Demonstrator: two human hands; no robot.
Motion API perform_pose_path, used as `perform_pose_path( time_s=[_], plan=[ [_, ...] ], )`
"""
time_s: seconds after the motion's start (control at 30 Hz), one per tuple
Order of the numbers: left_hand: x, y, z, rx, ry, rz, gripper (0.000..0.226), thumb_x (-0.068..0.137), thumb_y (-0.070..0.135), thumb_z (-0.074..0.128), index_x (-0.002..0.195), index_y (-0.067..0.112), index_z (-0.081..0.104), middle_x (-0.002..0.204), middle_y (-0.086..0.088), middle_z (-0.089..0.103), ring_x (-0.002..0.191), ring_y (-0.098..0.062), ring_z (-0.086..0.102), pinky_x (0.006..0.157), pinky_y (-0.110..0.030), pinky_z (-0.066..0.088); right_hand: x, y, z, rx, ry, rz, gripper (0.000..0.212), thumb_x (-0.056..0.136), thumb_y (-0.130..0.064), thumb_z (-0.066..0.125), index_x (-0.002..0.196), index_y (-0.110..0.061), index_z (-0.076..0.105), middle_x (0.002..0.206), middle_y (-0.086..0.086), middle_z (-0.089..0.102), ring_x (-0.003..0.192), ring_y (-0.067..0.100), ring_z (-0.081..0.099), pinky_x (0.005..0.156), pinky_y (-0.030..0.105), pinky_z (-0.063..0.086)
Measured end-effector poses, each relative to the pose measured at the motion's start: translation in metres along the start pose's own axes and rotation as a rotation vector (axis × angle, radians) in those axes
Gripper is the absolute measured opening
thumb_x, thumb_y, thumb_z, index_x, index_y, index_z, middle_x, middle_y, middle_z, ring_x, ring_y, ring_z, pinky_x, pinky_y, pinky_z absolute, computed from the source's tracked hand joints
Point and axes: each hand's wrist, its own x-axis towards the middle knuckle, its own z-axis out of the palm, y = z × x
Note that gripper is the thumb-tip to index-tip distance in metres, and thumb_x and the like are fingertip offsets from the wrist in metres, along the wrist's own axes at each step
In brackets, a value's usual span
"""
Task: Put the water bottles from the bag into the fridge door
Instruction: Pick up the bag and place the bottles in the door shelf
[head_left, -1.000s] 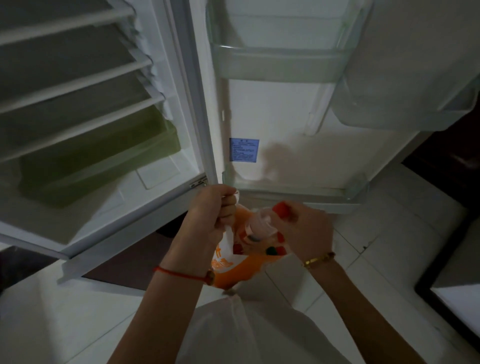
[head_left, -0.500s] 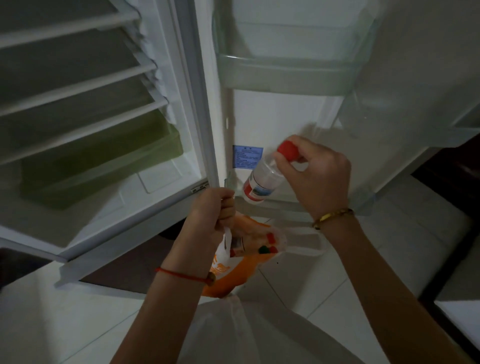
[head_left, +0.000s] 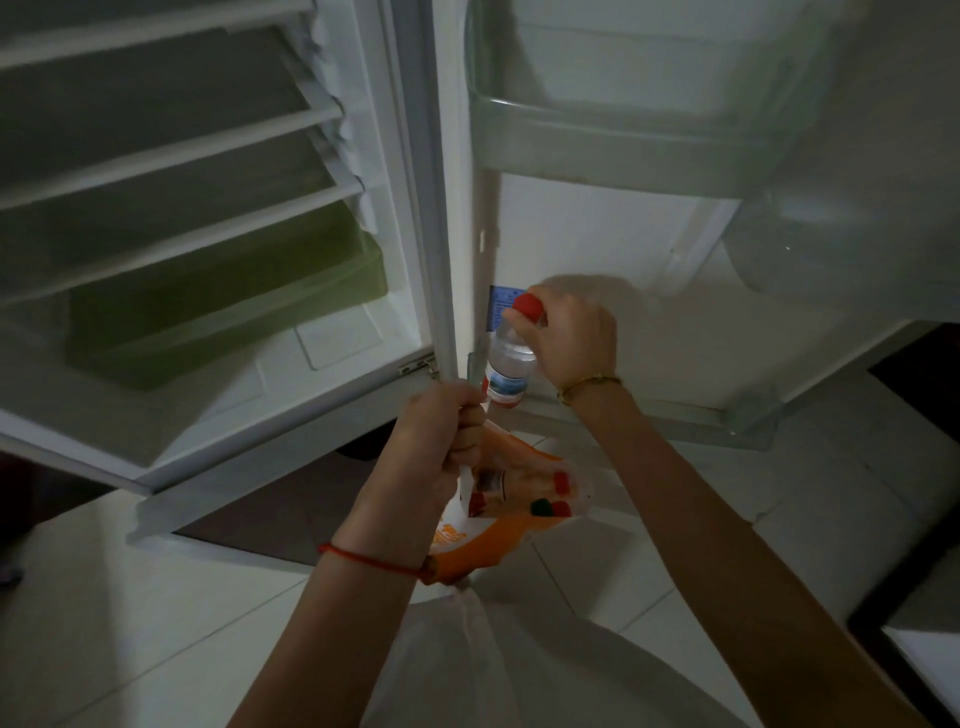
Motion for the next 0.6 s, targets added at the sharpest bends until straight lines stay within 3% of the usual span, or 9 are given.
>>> perform_pose_path(
  time_s=[0.17, 0.3, 0.4, 0.47, 0.53, 0.6],
  plan=[
    [-0.001, 0.000, 0.002, 0.022, 0.003, 0.009, 0.041, 0.094, 0.001, 0.039, 0.059, 0.019, 0.027, 0.037, 0.009, 0.026, 0.025, -0.002, 0.020, 0.027, -0.011, 0.017, 0.000, -0.006, 0.005, 0.022, -0.004, 0.031, 0.045, 0.090, -0.054, 0.053, 0.108, -0.015, 0.066, 0.092, 0.009, 0.071, 0.085, 0.027, 0.066, 0.067, 0.027, 0.040],
    [-0.001, 0.000, 0.004, 0.041, -0.012, 0.005, 0.042, 0.095, 0.002, 0.039, 0.059, 0.019, 0.027, 0.037, 0.010, 0.025, 0.026, -0.002, 0.019, 0.027, -0.012, 0.017, -0.009, -0.005, 0.002, 0.340, -0.067, 0.106, 0.055, 0.082, -0.052, 0.066, 0.118, -0.012, 0.057, 0.101, 0.005, 0.068, 0.084, 0.019, 0.063, 0.070, 0.025, 0.048],
    [-0.001, -0.001, 0.006, 0.037, -0.029, 0.009, 0.041, 0.095, 0.002, 0.038, 0.060, 0.019, 0.026, 0.036, 0.010, 0.025, 0.025, -0.002, 0.019, 0.027, -0.011, 0.017, -0.035, 0.010, 0.003, 0.539, -0.028, 0.295, 0.049, 0.083, -0.050, 0.066, 0.107, -0.009, 0.052, 0.091, 0.001, 0.058, 0.072, 0.013, 0.055, 0.059, 0.017, 0.041],
    [-0.002, -0.002, 0.007, 0.035, -0.035, 0.009, 0.041, 0.094, 0.001, 0.038, 0.059, 0.019, 0.027, 0.036, 0.010, 0.025, 0.024, -0.002, 0.020, 0.027, -0.011, 0.017, -0.066, 0.030, 0.015, 0.503, -0.008, 0.413, 0.038, 0.092, -0.045, 0.056, 0.091, -0.008, 0.050, 0.077, 0.006, 0.056, 0.065, 0.017, 0.050, 0.053, 0.022, 0.037],
    [-0.003, -0.004, 0.007, 0.030, -0.039, 0.002, 0.040, 0.094, 0.001, 0.038, 0.059, 0.018, 0.027, 0.036, 0.010, 0.026, 0.024, -0.002, 0.020, 0.026, -0.011, 0.017, -0.097, 0.050, 0.031, 0.399, -0.124, 0.525, 0.036, 0.098, -0.037, 0.048, 0.073, -0.010, 0.046, 0.062, 0.002, 0.048, 0.061, 0.020, 0.047, 0.056, 0.028, 0.034],
    [-0.004, -0.006, 0.008, 0.035, -0.035, -0.007, 0.040, 0.094, 0.002, 0.039, 0.059, 0.018, 0.028, 0.036, 0.010, 0.026, 0.024, -0.002, 0.020, 0.026, -0.011, 0.017, -0.122, 0.062, 0.045, 0.247, -0.422, 0.576, 0.042, 0.097, -0.033, 0.049, 0.060, -0.014, 0.042, 0.056, -0.001, 0.042, 0.061, 0.020, 0.048, 0.056, 0.028, 0.034]
  ],
)
